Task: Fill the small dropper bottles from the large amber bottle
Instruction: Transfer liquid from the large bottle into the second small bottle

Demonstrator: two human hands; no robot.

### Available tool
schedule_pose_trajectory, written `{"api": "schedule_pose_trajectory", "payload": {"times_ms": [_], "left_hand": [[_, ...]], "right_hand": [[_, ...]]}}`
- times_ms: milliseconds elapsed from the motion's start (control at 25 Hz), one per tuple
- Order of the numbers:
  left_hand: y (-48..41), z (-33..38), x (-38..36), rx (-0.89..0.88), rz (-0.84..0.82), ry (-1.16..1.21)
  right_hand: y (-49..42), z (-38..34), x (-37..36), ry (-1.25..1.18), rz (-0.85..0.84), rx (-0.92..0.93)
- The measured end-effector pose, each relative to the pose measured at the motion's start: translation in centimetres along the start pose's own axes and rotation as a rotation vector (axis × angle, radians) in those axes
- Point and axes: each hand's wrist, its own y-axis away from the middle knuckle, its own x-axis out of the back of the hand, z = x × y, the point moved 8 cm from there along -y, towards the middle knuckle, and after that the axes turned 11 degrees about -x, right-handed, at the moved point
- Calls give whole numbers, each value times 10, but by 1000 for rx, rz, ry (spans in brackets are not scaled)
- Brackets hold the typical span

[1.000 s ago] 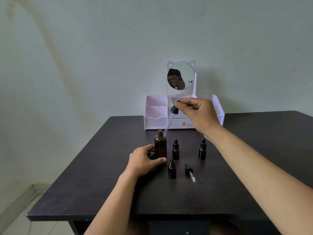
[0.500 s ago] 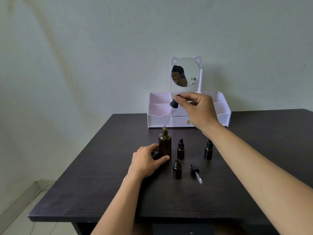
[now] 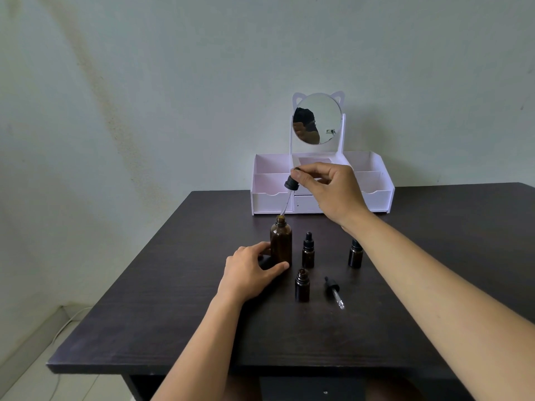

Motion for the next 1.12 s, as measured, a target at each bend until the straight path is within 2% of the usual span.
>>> {"api": "schedule_pose_trajectory", "payload": {"times_ms": [480, 1120], "left_hand": [[0, 1, 0, -5, -13, -26], [2, 4, 3, -4, -5, -43]], "right_hand": [[12, 27, -25, 63, -78, -94], [9, -1, -12, -4, -1, -6]]}}
